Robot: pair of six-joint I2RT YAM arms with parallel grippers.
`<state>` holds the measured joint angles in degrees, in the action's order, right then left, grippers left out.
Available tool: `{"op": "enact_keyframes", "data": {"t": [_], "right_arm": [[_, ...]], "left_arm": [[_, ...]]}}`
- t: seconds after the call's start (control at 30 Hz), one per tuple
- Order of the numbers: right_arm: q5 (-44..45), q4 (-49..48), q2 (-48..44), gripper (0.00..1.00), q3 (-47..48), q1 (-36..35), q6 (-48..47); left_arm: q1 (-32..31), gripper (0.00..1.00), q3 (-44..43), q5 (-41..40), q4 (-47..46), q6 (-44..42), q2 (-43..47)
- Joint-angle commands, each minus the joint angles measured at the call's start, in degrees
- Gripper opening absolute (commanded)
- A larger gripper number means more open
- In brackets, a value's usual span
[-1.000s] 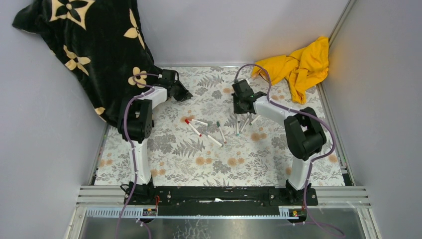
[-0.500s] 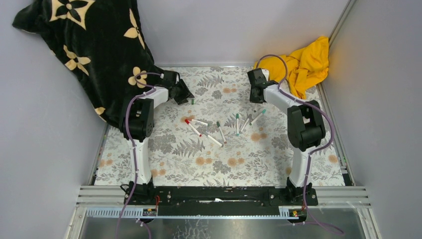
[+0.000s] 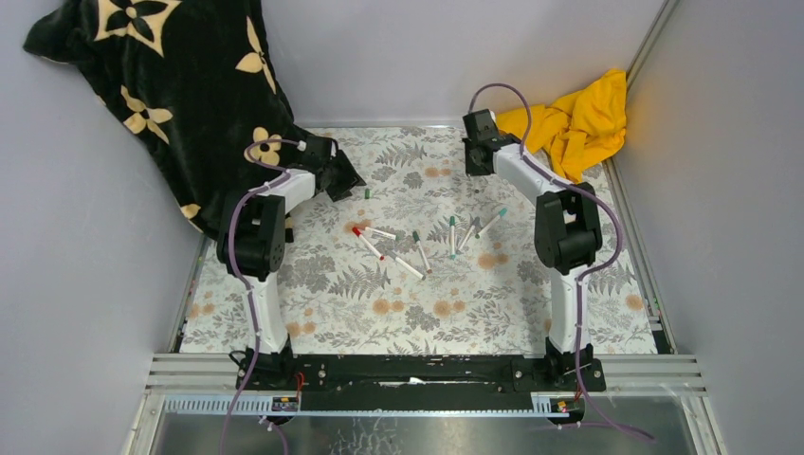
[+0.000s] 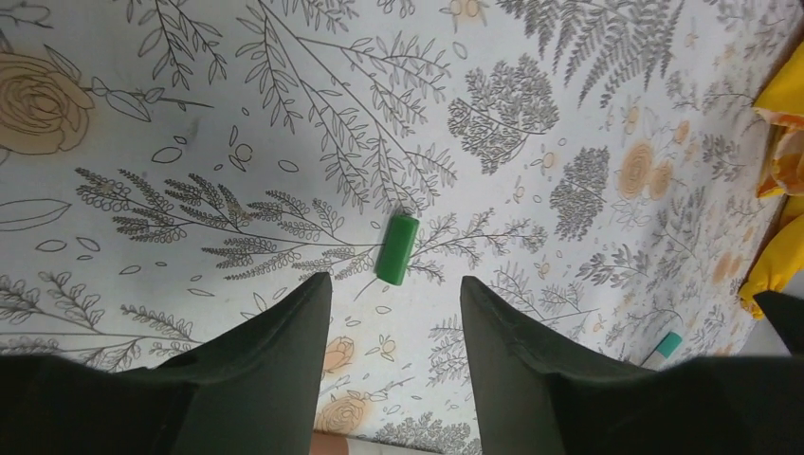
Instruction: Open the pen caps
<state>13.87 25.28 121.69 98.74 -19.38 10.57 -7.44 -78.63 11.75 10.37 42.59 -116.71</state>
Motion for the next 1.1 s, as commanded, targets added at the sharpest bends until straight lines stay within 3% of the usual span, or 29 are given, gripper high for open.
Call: {"op": "enact_keyframes", "data": {"t": [0.0,0.33,0.63,0.77,1.07], "right_arm": [[2.4,3.4,4.4,0.0,7.0,-0.7,-2.8],[2.5,6.4,8.7,0.05,7.3,2.1,1.6],[-5.4,-1.8,4.2,0.04,1.8,-1.2,-8.0],[-6.6,-0.8,4.7,0.04,4.0,-5.0,-13.0],[-8.3,0.0,7.4,0.06,8.7,-9.8,-15.1]], "left_arm": [[-0.8,0.61,1.3,-2.5,-2.7,0.4,3.6],[-0.9,0.68,5.3,-1.4,-3.9,1.5,7.4],[-1.4,0.68,7.4,-1.4,-5.5,2.7,10.3],[-1.9,0.68,8.3,-1.6,-5.5,2.8,11.5],[-2.2,0.68,10.9,-2.7,-6.3,3.2,14.5]]}}
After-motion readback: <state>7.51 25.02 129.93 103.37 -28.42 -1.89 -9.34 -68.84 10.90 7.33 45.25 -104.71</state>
